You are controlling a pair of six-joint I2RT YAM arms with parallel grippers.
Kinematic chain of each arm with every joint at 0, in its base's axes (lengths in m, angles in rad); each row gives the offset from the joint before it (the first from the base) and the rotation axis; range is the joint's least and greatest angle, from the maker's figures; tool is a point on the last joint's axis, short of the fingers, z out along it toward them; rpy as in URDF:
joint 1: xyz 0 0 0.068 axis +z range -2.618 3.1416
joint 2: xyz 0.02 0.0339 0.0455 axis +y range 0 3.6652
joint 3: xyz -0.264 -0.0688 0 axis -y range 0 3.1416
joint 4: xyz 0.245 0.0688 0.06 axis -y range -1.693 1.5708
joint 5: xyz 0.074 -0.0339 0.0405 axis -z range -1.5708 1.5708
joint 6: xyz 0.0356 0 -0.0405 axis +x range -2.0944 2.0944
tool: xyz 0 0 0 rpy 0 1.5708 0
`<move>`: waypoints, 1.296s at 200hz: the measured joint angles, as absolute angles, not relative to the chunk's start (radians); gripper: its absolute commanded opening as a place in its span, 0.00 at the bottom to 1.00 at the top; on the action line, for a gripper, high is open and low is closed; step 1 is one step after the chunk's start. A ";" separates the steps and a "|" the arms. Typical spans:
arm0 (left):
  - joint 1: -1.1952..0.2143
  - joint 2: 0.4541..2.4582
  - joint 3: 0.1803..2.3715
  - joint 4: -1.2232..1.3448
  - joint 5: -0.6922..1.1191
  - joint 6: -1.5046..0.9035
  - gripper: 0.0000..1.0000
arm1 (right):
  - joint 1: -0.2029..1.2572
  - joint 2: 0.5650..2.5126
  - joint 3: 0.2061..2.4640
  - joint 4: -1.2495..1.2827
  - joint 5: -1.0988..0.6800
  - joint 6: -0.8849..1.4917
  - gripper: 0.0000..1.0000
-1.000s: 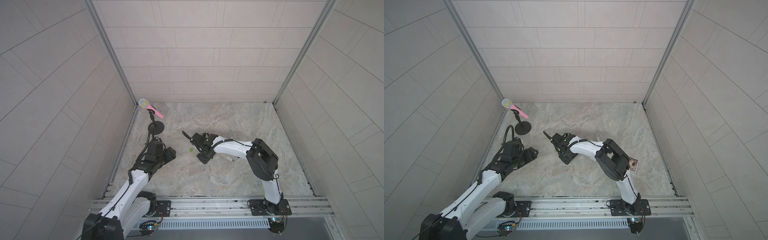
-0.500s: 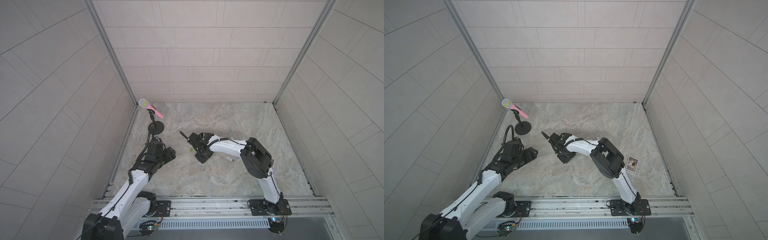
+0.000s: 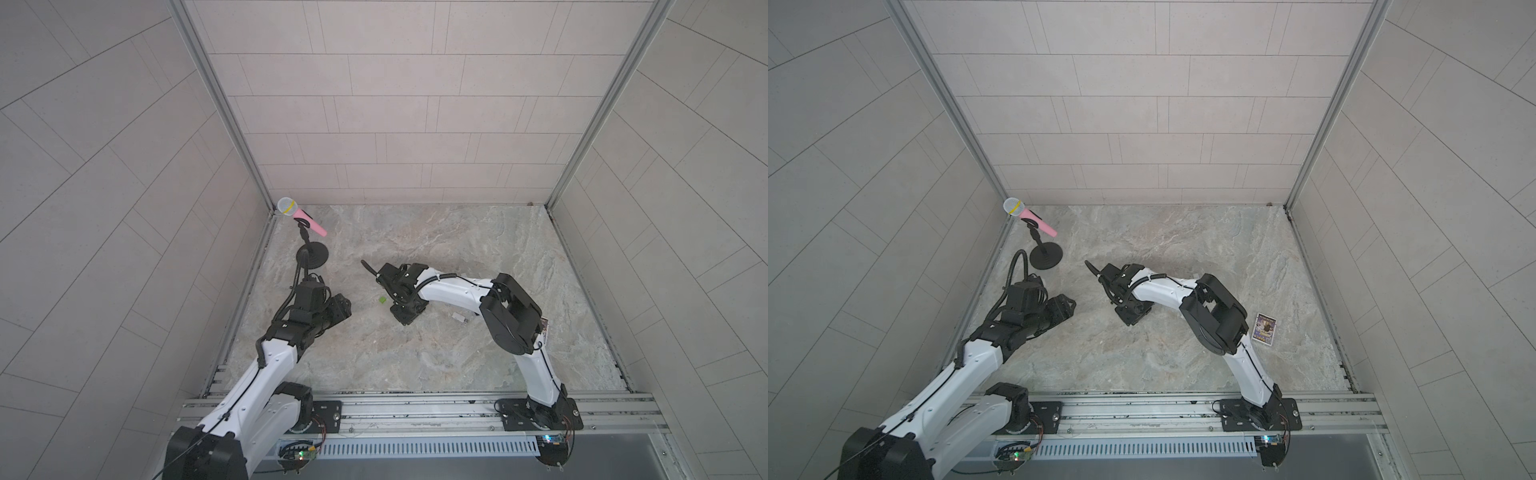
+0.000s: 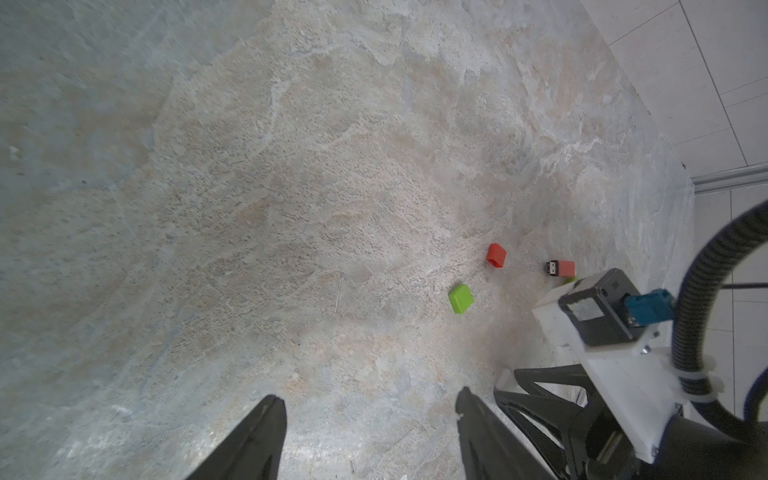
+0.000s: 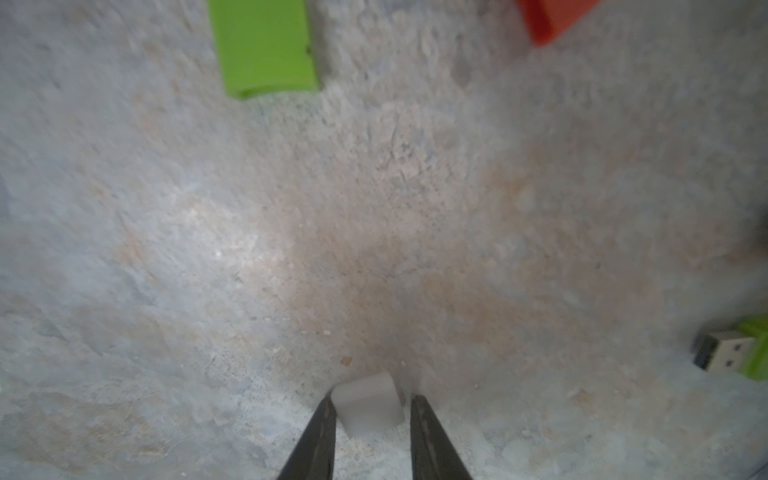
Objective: Close the usb drive cover
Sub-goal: Pick up the cover from the center of the board.
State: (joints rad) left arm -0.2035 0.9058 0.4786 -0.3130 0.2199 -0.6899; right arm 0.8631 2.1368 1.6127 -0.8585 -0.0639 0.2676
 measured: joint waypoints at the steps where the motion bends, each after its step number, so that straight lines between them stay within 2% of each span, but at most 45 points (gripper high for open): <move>1: -0.204 0.906 0.479 -0.313 0.220 -0.690 0.72 | 0.863 2.137 1.613 -0.859 -0.065 0.268 0.32; 103: -0.204 0.906 0.479 -0.313 0.222 -0.690 0.72 | 0.850 2.143 1.618 -0.861 -0.105 0.274 0.28; 175: -0.204 0.910 0.479 -0.312 0.229 -0.690 0.72 | 0.850 2.151 1.627 -0.869 -0.114 0.282 0.31; 259: -0.203 0.915 0.479 -0.311 0.245 -0.690 0.72 | 0.845 2.147 1.624 -0.865 -0.113 0.289 0.21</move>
